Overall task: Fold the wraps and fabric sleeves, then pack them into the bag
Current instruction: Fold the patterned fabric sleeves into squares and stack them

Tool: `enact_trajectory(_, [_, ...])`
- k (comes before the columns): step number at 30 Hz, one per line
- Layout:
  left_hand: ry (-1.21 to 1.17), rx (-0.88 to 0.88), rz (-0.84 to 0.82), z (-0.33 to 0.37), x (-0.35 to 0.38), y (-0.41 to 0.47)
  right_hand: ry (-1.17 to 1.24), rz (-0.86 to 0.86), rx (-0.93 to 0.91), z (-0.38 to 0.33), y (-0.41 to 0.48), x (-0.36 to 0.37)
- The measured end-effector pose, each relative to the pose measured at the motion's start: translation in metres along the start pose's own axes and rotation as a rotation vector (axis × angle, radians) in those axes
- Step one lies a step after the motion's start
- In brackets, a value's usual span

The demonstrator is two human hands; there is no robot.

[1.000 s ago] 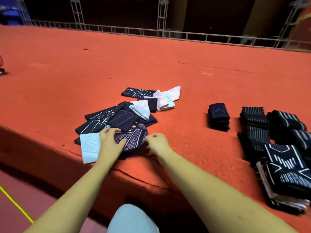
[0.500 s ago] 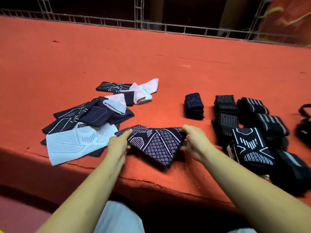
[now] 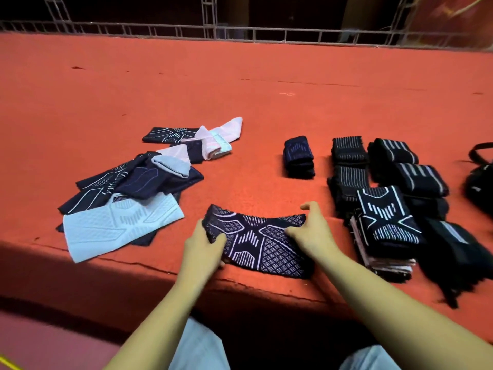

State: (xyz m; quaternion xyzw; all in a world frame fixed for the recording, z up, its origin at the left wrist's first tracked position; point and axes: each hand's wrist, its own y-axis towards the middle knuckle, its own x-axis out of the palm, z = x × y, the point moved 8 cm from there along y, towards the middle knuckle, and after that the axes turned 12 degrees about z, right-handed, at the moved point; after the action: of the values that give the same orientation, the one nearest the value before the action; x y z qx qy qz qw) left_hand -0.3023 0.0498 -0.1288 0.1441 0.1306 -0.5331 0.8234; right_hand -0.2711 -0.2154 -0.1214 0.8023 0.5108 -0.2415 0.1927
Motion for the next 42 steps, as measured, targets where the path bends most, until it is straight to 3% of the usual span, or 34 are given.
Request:
enact_trajectory(2, [0.085,0.274,0.032,0.018,-0.002,-0.007,0.051,0.022,-0.032,0.004,-0.007,-0.002])
enact_trajectory(4, [0.088,0.458,-0.038,0.029,0.005,-0.017,0.155,0.031,-0.005,0.011,-0.012,-0.005])
enact_trajectory(9, [0.193,0.64,-0.399,0.027,0.038,-0.034,0.389,-0.001,-0.044,0.018,-0.024,-0.011])
enact_trajectory(19, [0.138,0.704,-0.585,0.018,0.047,-0.034,0.425,0.016,-0.027,0.029,-0.021,-0.008])
enact_trajectory(27, [0.242,0.791,-0.494,0.025,0.051,-0.029,0.272,0.068,-0.094,0.027,-0.019,-0.007])
enact_trajectory(32, [0.478,0.923,-0.445,0.047,0.069,-0.02,0.207,0.084,-0.113,0.024,-0.019,-0.008])
enact_trajectory(35, [0.515,0.972,-0.557,0.049,0.085,-0.014,0.208,0.082,-0.109,0.025,-0.021,-0.009])
enact_trajectory(38, [0.68,0.89,-0.753,0.034,0.1,-0.008,0.193,0.087,-0.121,0.022,-0.022,-0.01])
enact_trajectory(42, [0.759,0.839,-0.754,0.024,0.102,-0.008,0.171,0.085,-0.145,0.019,-0.02,-0.011])
